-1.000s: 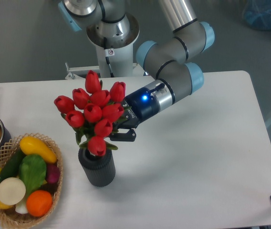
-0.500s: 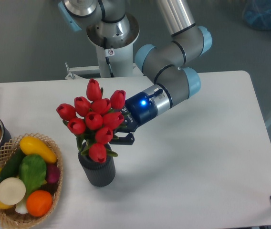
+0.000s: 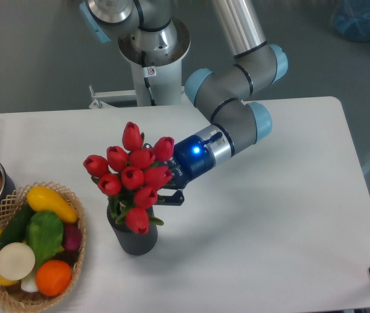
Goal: Insert the flowers into the vase
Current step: 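Lower the tulip stems into the vase opening, then push the tulip bunch further down into the vase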
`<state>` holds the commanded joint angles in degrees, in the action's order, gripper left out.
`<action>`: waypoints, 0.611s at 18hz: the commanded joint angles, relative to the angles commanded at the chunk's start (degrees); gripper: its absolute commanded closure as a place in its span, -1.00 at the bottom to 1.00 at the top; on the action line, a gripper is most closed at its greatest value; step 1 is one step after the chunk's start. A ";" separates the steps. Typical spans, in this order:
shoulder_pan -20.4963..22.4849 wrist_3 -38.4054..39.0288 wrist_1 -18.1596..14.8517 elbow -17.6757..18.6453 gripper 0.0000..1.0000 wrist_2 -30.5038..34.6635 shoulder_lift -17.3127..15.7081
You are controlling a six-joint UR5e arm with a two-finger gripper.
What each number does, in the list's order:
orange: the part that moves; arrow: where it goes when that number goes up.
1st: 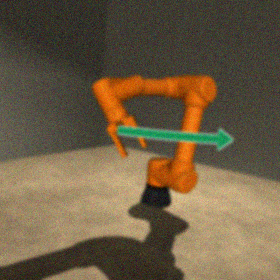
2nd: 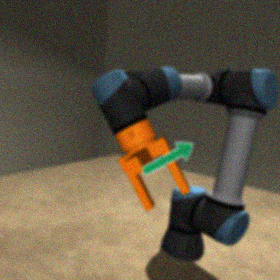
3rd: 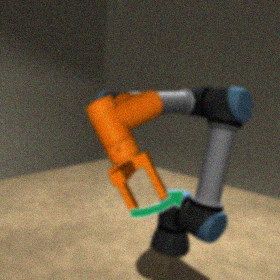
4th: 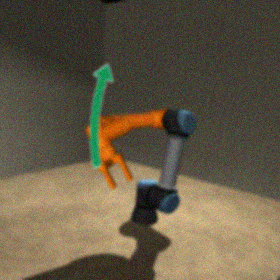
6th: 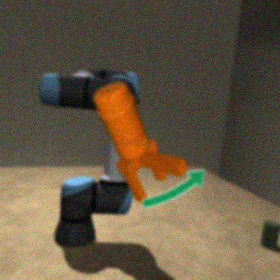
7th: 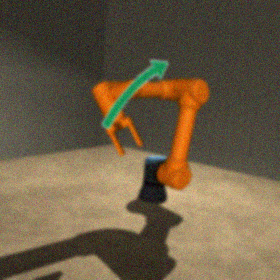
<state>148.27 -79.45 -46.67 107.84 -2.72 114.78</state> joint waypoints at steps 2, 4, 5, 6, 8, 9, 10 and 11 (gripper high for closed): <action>0.00 -0.27 0.00 0.00 0.62 0.00 0.26; 0.00 -0.27 -0.09 0.00 0.62 0.00 0.35; 0.00 -0.27 -0.09 0.18 0.62 0.00 0.44; 0.09 -0.27 -0.09 0.35 0.62 0.00 0.53; 0.00 -0.27 -0.09 0.35 0.62 0.09 0.62; 0.00 -0.27 -0.09 0.35 0.62 0.09 0.70; 0.09 -0.27 -0.09 0.44 0.62 0.09 0.70; 0.17 -0.27 -0.09 0.44 0.62 0.09 0.70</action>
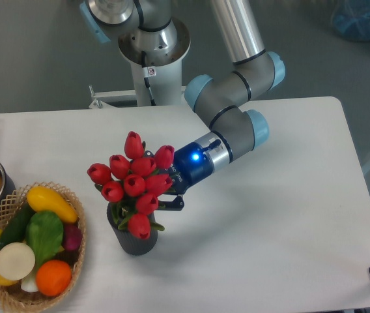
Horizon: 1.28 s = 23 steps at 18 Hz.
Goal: Insert the flowers into the vase
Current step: 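Push the tulip bunch further down into the vase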
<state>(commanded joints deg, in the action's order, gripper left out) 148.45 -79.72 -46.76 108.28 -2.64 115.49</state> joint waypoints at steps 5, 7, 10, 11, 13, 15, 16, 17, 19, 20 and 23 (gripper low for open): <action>0.44 -0.26 0.00 0.44 0.60 1.66 0.00; 0.53 -0.61 0.00 0.88 0.60 2.28 0.35; 0.53 -0.97 0.00 0.88 0.60 2.29 0.61; 0.53 -1.05 0.09 0.88 0.59 2.29 0.88; 0.53 -1.49 0.00 0.79 0.59 2.29 1.05; 0.53 -1.58 0.09 0.79 0.57 2.29 1.14; 0.53 -1.67 0.09 0.79 0.56 2.29 1.23; 0.53 -1.67 0.00 0.79 0.57 2.29 1.32; 0.53 -2.46 0.09 0.88 0.56 2.29 1.76; 0.53 -2.81 0.00 0.88 0.55 2.29 1.84; 0.53 -3.51 0.00 0.97 0.55 2.29 2.46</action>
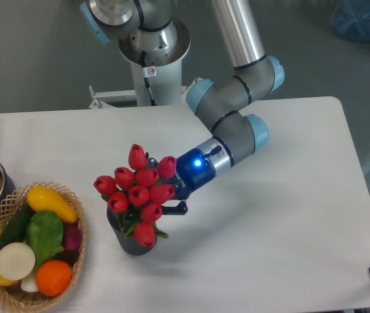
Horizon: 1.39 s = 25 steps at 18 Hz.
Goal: Insert the flowers into the vase
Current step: 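Push the tulip bunch further down into the vase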
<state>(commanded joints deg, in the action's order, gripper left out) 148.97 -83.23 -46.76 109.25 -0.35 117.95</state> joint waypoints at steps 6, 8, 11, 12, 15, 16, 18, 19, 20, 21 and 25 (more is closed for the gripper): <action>0.09 -0.97 0.00 0.44 0.53 0.00 0.09; 0.09 -0.97 0.00 0.44 0.50 0.00 0.09; 0.09 -1.06 0.09 0.44 0.36 0.00 0.09; 0.09 -1.06 0.09 0.44 0.33 0.00 0.09; 0.00 -1.06 0.00 0.44 0.32 0.09 0.09; 0.09 -1.06 0.00 0.44 0.32 0.09 0.09; 0.09 -1.06 0.00 0.44 0.31 0.09 0.09; 0.09 -1.06 0.09 0.44 0.30 0.09 0.00; 0.09 -1.06 0.00 0.44 0.30 0.09 0.09; 0.09 -1.06 0.00 0.44 0.30 0.09 0.00; 0.35 -1.15 0.09 0.44 0.24 1.84 -0.17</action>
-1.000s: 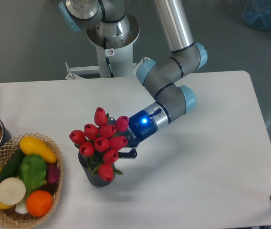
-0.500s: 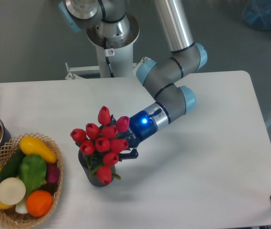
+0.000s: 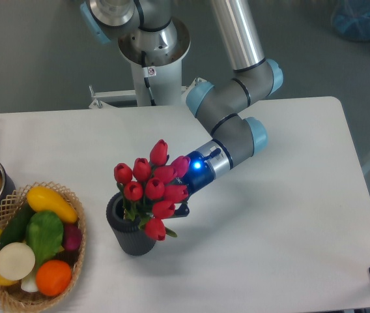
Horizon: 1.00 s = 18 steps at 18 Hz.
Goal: Insert the flowers into the vase
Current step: 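Push the tulip bunch further down into the vase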
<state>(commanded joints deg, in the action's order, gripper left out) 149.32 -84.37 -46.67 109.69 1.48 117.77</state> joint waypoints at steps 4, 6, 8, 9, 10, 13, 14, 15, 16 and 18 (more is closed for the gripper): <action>0.18 0.00 0.00 -0.26 0.23 1.59 -0.35; 0.27 0.00 0.00 -0.26 0.23 2.03 -0.79; 0.09 0.09 0.00 -0.26 0.23 3.08 -1.40; 0.09 0.00 0.09 -0.26 0.17 3.26 -1.41; 0.09 0.00 0.09 -0.44 0.11 3.26 -1.49; -0.17 0.17 0.00 -0.35 0.10 4.05 -3.16; -0.35 0.26 0.00 -0.35 0.10 5.36 -3.86; -0.44 0.26 0.00 -0.26 0.07 5.98 -4.04; -0.44 0.26 0.00 -0.35 0.02 5.99 -4.04; -0.61 0.53 0.00 -0.44 0.01 6.08 -4.57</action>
<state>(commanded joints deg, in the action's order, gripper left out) 148.71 -83.85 -46.67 109.25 7.56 113.21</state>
